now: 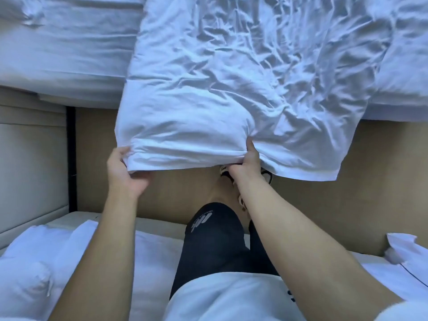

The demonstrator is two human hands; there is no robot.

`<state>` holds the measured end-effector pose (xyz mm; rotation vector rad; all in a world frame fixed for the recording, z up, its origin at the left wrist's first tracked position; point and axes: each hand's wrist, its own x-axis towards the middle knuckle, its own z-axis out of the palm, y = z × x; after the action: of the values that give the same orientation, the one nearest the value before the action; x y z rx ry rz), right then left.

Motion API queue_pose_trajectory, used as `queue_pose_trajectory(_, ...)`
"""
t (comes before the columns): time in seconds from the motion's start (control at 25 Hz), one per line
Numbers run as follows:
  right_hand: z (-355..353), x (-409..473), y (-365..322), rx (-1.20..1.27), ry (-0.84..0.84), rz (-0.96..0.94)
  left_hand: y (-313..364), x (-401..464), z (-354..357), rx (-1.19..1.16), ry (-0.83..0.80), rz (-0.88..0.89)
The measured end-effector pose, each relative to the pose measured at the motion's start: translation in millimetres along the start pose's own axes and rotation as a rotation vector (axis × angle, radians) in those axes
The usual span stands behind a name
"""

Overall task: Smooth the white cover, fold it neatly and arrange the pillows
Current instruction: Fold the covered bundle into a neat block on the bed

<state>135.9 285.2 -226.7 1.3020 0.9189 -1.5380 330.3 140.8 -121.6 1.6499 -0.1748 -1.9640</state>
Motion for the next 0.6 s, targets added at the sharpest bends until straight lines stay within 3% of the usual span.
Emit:
queue_pose_trajectory(0.08,-4,-6,3,-0.028,-0.019,-0.004,-53,-6,11,-0.12,-0.107,-0.029)
queue_pose_trajectory(0.2,-3,-9,6,-0.046,-0.039,-0.023,-123,-13,60,0.114,-0.199,-0.105)
queue_pose_trajectory(0.28,-4,-7,1,-0.027,-0.044,-0.044,-146,-4,92,0.101,-0.146,-0.23)
queue_pose_trajectory(0.36,-7,-6,-3,-0.037,-0.032,-0.068,-154,9,104,-0.058,-0.055,-0.333)
queue_pose_trajectory(0.6,-13,-14,-19,-0.03,-0.07,0.027,-149,18,81,-0.283,0.022,-0.29)
